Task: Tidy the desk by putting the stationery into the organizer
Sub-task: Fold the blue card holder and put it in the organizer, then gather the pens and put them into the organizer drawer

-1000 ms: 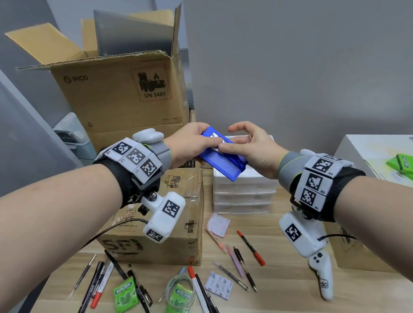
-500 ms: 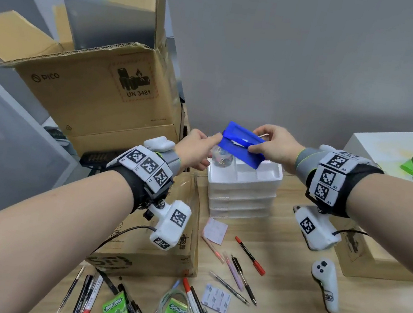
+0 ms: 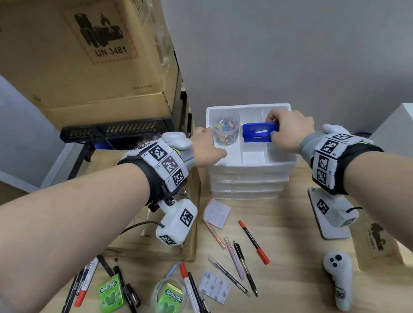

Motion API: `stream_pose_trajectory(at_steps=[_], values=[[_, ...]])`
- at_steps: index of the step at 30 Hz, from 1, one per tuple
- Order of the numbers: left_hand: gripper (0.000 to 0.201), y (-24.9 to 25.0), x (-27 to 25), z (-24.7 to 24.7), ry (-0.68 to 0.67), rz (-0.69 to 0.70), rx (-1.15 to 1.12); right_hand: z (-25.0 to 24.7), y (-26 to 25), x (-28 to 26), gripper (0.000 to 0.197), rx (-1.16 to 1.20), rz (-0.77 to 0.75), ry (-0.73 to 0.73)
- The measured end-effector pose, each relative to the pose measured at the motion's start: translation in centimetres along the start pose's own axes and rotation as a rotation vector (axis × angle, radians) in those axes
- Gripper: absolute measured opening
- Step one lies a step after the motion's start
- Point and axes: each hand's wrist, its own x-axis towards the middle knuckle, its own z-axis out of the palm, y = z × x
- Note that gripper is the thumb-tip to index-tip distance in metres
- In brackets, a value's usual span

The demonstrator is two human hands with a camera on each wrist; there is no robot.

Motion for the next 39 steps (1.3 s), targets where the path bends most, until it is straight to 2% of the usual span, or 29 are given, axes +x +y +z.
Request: stream_pose_trajectory(at_steps=[1, 3, 6, 9, 11, 14, 19, 23, 25, 28, 30, 34, 39], values=[[0.05, 0.0, 0.3, 0.2, 0.015, -0.012, 0.02, 0.2, 0.0, 0.1, 0.027, -0.042, -0.014, 0.002], [0.049, -0.2, 0.8, 0.4, 0.025, -0.006, 0.07, 0.7, 0.1, 0.1, 0.025, -0.102, -0.039, -0.004], [0.035, -0.3, 1.4, 0.2, 0.029, 0.014, 0.119, 1.1, 0.3, 0.2, 0.026, -0.176, -0.086, -0.006], [0.014, 0.0, 1.6, -0.1, 0.022, 0.016, 0.148, 1.3, 0.1, 0.2, 0.026, -0.234, -0.129, 0.057], [0.011, 0.2, 1.7, 0.1, 0.051, 0.006, 0.163, 1.6, 0.1, 0.3, 0.027, -0.242, -0.149, 0.096], [0.026, -0.1, 2.0, 0.5, 0.046, -0.01, 0.193, 2.0, 0.1, -0.1, 0.029, -0.256, -0.161, 0.154], [0.039, -0.2, 1.7, 0.5, 0.04, -0.037, 0.132, 2.1, -0.4, -1.7, 0.027, -0.293, -0.171, 0.163], [0.063, -0.6, 1.1, 0.4, -0.019, -0.046, 0.063, 1.6, -0.7, -2.6, 0.028, -0.225, -0.176, 0.146], [0.062, -0.7, 0.4, 0.9, -0.013, -0.019, 0.027, 1.6, -0.7, -3.5, 0.027, -0.205, -0.19, 0.138], [0.062, -0.6, -1.1, 2.0, 0.135, 0.055, 0.059, 1.7, -0.5, -5.1, 0.028, -0.139, -0.179, 0.168], [0.065, -0.4, -2.5, 2.9, 0.187, 0.151, 0.115, 1.7, -0.5, -6.7, 0.034, -0.083, -0.164, 0.195], [0.052, 0.0, -5.2, 4.2, 0.113, 0.285, 0.052, 2.1, -0.4, -10.0, 0.045, -0.026, -0.171, 0.174], [0.026, -0.1, -8.6, 6.5, 0.027, 0.414, -0.003, 3.9, -0.5, -13.8, 0.037, 0.03, -0.179, 0.048]])
